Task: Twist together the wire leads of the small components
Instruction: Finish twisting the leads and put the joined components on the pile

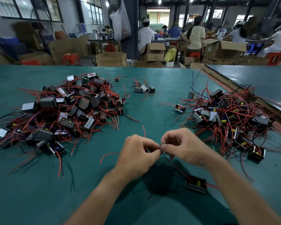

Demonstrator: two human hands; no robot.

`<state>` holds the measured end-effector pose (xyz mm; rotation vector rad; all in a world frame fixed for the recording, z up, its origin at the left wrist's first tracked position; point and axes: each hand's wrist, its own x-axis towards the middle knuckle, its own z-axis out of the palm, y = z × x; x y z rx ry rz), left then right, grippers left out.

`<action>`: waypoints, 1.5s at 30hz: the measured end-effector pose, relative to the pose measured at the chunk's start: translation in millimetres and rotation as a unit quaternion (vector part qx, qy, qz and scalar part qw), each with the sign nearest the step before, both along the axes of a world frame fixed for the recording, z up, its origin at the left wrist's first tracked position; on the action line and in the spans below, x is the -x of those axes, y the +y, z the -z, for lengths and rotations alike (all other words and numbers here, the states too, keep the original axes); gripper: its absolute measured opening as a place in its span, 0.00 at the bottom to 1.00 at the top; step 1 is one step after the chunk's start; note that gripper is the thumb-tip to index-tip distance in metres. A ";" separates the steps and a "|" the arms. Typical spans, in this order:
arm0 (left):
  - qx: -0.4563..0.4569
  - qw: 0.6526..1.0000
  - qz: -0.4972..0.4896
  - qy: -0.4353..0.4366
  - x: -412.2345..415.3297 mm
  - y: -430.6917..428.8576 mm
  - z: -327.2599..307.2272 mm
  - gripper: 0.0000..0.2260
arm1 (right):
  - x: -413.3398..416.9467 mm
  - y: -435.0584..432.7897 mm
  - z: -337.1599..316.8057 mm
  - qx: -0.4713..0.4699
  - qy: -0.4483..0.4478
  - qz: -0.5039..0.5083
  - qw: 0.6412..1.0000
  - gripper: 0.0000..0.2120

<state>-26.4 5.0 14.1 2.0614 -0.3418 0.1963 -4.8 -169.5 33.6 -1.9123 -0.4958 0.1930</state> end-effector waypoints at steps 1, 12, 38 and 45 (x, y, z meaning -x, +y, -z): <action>-0.033 0.998 -0.011 -0.057 0.4 -1.8 2.3 0.04 | -0.5 3.0 1.0 0.015 -0.005 0.018 1.000 0.11; -0.034 0.982 -0.060 -0.176 -1.7 1.0 2.3 0.03 | 1.8 10.7 4.3 -0.012 -0.040 0.070 0.997 0.08; -0.038 0.994 -0.024 -0.105 -0.3 -2.2 3.8 0.05 | -7.0 8.2 14.8 0.059 -0.146 0.124 0.980 0.14; -0.047 0.991 -0.050 -0.116 -3.4 0.4 2.0 0.06 | -7.0 7.3 12.8 0.070 -0.145 0.086 0.983 0.09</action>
